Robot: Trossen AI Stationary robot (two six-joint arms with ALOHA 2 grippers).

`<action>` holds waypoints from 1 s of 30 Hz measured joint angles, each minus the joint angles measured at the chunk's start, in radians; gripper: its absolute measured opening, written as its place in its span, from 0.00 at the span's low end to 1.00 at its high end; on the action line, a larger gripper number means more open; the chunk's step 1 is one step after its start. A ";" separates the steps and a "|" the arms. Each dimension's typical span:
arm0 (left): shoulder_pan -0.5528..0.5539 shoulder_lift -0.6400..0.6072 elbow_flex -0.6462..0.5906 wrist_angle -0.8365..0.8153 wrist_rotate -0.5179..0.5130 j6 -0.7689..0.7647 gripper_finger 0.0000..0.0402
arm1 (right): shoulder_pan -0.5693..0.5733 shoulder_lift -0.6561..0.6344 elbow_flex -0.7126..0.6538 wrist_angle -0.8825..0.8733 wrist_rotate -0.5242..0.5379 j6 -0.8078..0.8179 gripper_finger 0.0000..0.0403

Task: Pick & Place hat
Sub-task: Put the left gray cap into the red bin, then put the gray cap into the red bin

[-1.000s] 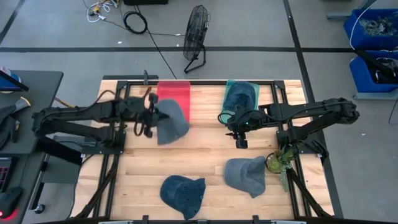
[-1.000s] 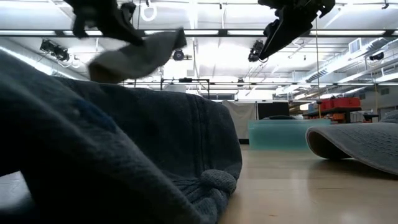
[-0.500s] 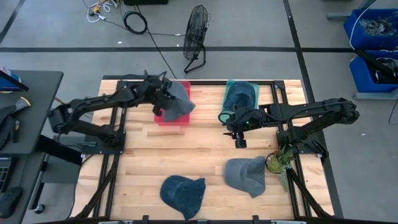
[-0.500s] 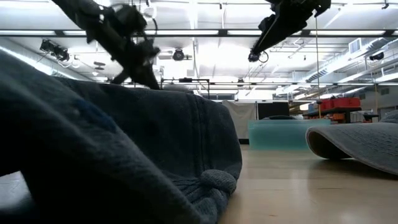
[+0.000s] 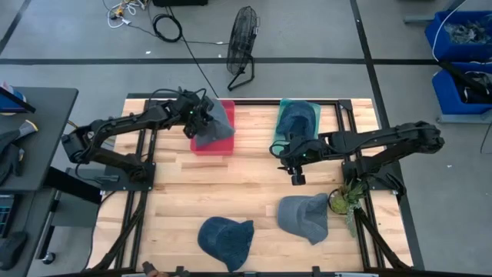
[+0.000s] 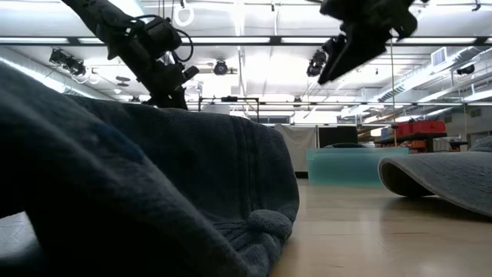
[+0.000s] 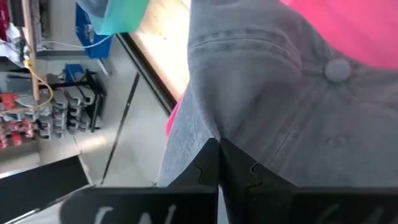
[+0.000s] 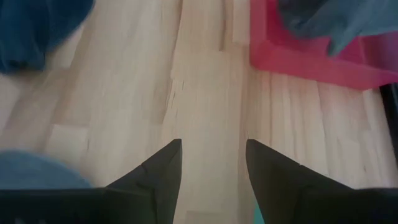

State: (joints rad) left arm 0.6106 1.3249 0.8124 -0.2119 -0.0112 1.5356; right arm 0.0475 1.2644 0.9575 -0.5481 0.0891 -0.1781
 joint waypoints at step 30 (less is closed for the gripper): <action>0.002 0.018 -0.001 -0.071 0.007 -0.641 0.17 | 0.000 0.000 -0.076 0.141 -0.002 0.171 0.45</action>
State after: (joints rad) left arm 0.6123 1.3430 0.8116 -0.2825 -0.0044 0.8944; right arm 0.0475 1.2648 0.8814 -0.4068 0.0875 -0.0074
